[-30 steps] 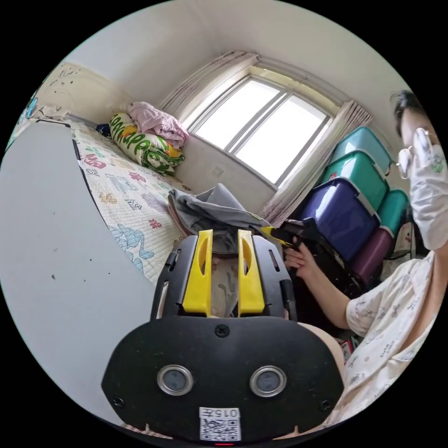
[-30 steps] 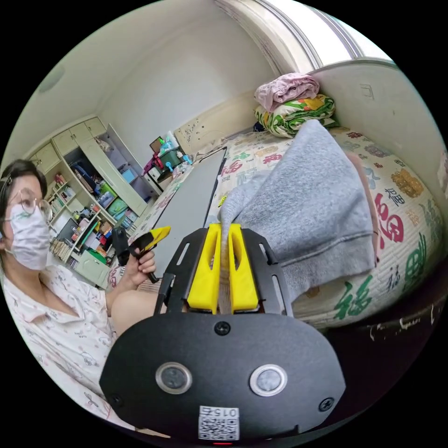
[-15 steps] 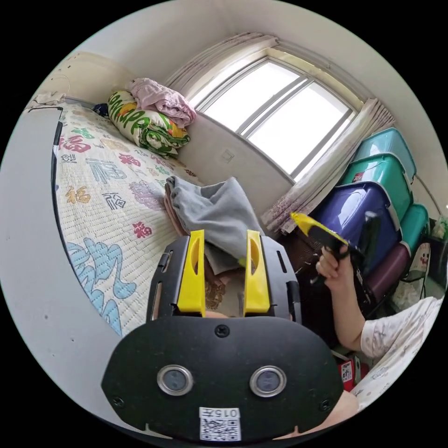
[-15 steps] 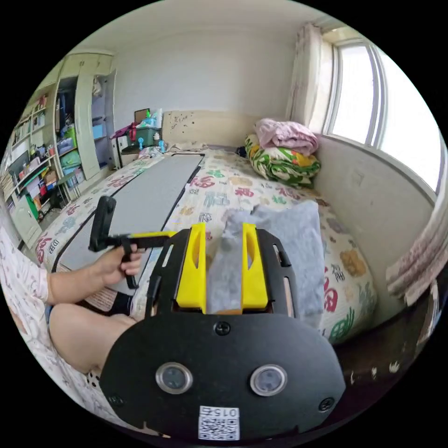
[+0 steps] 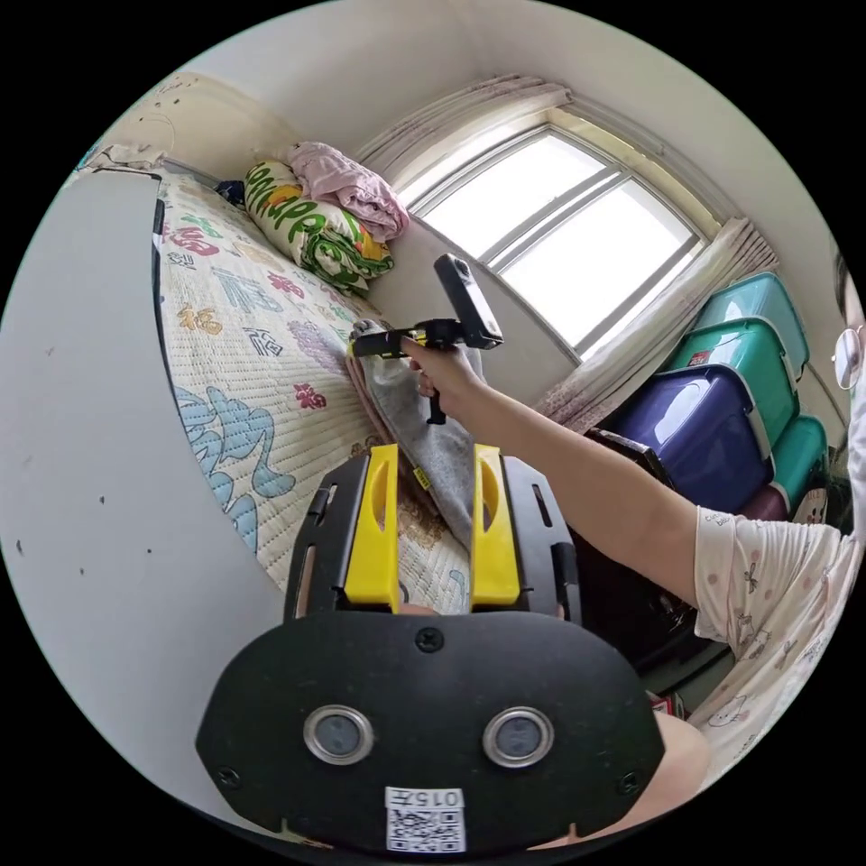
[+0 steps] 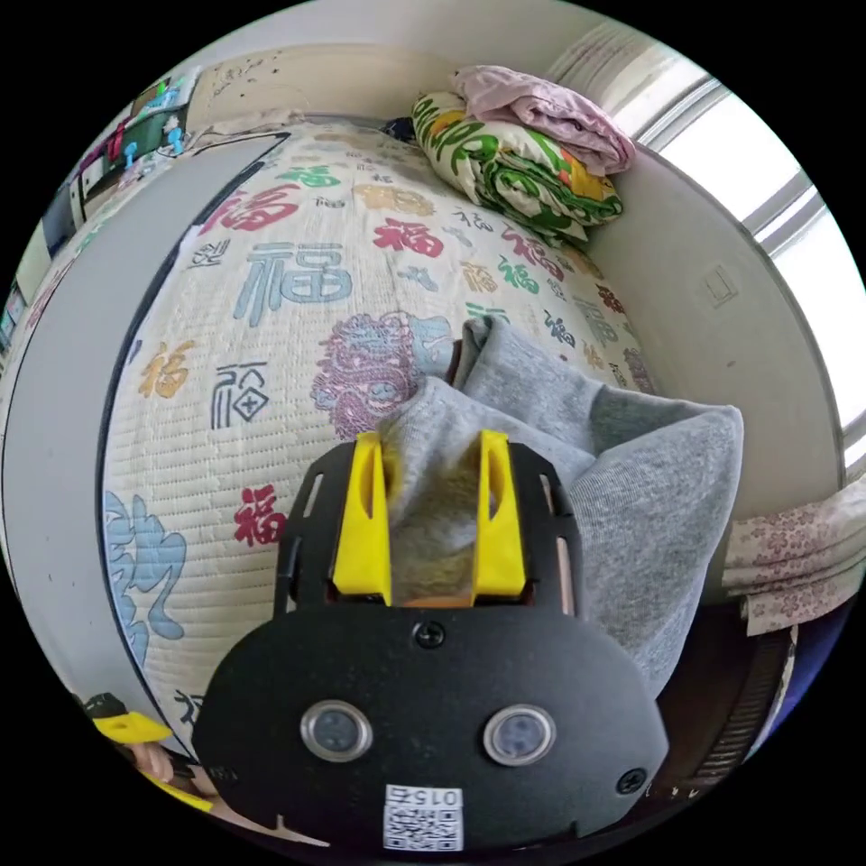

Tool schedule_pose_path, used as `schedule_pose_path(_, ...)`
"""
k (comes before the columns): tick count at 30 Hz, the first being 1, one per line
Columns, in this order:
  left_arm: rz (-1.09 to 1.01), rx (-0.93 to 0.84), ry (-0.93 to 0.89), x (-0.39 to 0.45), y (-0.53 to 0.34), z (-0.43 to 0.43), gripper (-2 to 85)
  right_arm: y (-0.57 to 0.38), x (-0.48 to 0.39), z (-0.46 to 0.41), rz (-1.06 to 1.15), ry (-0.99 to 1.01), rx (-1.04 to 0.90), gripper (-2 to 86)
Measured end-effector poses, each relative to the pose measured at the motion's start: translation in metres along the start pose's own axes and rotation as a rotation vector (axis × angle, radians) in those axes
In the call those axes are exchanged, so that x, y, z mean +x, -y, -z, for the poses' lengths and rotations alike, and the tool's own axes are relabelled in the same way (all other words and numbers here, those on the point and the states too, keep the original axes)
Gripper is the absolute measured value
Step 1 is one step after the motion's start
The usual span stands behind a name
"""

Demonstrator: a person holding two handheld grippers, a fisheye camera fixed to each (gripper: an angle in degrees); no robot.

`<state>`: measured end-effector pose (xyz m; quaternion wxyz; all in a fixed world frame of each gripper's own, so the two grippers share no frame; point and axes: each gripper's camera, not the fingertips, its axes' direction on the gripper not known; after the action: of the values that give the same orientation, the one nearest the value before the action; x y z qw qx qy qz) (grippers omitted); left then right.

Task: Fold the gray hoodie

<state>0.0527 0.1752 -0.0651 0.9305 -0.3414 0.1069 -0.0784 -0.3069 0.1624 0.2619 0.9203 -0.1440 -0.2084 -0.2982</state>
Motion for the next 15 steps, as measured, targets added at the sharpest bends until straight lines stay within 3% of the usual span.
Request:
schedule_pose_path(3, -0.038, -0.010, 0.009, -0.006, 0.001, -0.012, 12.0, -0.040, 0.033, 0.015, -0.065, 0.098, 0.109, 6.3)
schedule_pose_path(8, -0.133, -0.008, 0.069, -0.019, 0.056, -0.050, 12.0, -0.171, 0.104, 0.062, -0.158, 0.230, 0.268, 5.1)
schedule_pose_path(15, -0.298, -0.141, 0.255, -0.021, 0.163, -0.248, 13.5, -0.319, 0.149, 0.095, -0.315, 0.371, 0.432, 4.8)
